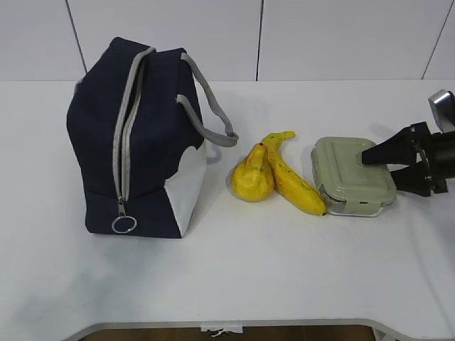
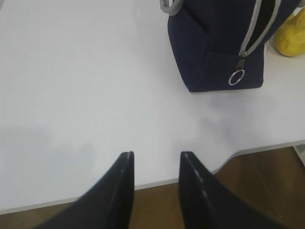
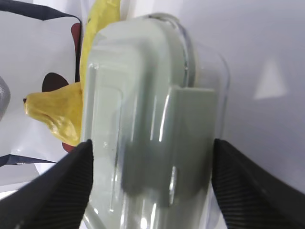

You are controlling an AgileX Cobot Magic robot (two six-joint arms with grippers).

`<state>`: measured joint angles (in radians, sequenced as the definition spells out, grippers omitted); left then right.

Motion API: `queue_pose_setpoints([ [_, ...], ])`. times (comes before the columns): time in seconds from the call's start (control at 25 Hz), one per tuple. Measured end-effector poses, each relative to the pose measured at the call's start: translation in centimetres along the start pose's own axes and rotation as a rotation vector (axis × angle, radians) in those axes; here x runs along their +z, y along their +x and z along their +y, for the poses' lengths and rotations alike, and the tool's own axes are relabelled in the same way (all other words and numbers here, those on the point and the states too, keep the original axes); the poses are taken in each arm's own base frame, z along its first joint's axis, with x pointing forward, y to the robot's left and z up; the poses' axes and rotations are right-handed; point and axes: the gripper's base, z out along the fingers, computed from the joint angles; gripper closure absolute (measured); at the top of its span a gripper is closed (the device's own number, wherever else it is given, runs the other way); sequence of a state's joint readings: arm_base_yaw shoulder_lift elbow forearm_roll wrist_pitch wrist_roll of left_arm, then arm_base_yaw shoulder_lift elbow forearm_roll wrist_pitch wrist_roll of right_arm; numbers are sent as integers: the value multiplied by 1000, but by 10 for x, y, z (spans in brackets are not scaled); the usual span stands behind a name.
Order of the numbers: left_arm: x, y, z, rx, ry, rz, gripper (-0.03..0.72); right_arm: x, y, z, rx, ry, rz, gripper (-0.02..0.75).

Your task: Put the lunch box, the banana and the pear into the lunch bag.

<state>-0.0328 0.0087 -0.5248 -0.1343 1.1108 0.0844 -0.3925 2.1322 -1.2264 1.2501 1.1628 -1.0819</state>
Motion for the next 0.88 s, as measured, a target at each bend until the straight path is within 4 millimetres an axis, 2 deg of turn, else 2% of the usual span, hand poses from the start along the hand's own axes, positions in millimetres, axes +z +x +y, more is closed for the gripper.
queue_pose_setpoints([
  [0.28, 0, 0, 0, 0, 0, 0, 444, 12, 3, -4, 14, -10, 30, 147],
  [0.56, 0, 0, 0, 0, 0, 0, 444, 14, 4, -6, 20, -18, 34, 162],
  [0.88, 0, 0, 0, 0, 0, 0, 444, 13, 3, -4, 25, -34, 23, 335],
])
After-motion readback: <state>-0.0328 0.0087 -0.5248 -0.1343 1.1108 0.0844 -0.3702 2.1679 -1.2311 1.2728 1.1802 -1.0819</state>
